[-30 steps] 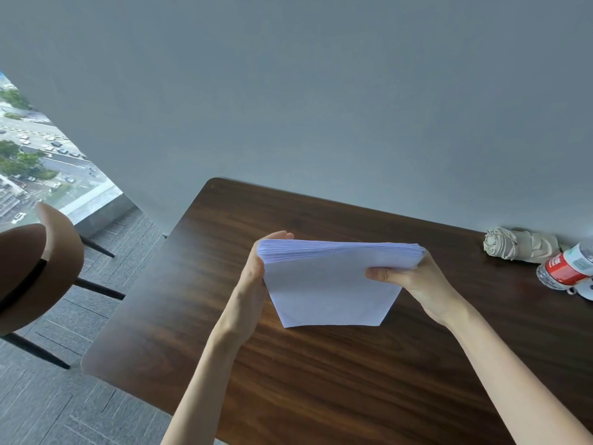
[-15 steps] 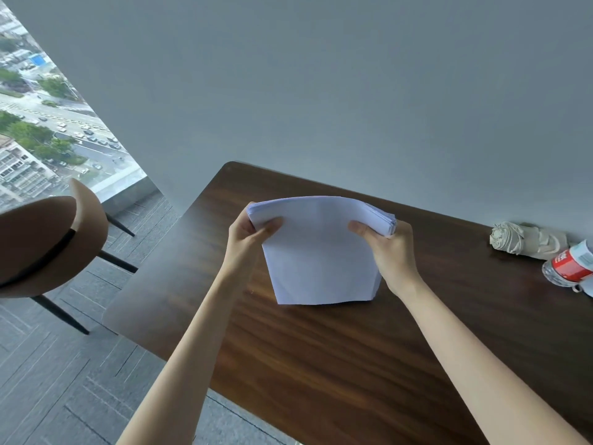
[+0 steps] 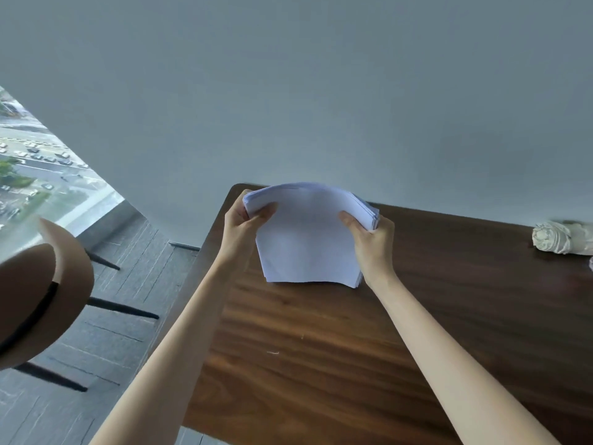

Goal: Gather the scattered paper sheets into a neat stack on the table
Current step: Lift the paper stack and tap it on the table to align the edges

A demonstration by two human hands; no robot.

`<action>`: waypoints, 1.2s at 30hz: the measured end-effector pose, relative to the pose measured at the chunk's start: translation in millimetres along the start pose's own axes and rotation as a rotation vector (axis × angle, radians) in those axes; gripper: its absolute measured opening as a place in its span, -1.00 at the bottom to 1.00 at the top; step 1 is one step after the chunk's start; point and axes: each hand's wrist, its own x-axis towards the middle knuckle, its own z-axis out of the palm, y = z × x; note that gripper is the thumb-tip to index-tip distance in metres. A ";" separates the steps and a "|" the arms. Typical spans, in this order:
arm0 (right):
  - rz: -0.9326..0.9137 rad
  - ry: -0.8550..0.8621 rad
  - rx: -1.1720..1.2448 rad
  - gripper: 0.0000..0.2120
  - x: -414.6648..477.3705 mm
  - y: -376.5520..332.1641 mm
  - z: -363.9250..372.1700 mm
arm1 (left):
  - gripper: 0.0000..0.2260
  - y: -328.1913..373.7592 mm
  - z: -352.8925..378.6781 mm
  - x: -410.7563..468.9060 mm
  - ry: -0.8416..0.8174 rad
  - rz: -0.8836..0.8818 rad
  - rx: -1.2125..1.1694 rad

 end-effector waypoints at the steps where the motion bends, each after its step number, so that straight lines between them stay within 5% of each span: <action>1: 0.002 0.026 0.003 -0.70 0.8 2.0 11.7 | -0.81 -1.6 -6.8 8.4 -0.002 -0.011 -0.008; 6: 0.004 0.085 -0.019 -0.95 8.4 7.0 39.6 | -0.75 -17.2 -32.6 40.0 -0.098 -0.047 -0.035; 11: 0.114 -0.098 -0.078 -0.73 27.7 18.0 17.3 | -0.57 -41.9 -44.6 60.4 -0.236 -0.229 -0.040; 17: 0.296 -0.202 -0.119 -0.68 40.2 52.6 0.6 | -0.60 -77.2 -43.7 69.0 -0.377 -0.325 -0.054; 23: 0.250 -0.083 -0.059 -0.71 42.2 65.7 15.4 | -0.66 -91.0 -38.6 74.3 -0.279 -0.347 -0.148; 33: 0.259 -0.138 -0.206 -0.91 57.3 58.9 17.8 | -0.74 -70.7 -36.4 74.9 -0.086 -0.321 -0.134; 36: 0.221 -0.193 -0.355 -0.55 70.1 47.7 13.1 | -0.72 -35.2 -49.5 84.2 -0.040 -0.196 -0.081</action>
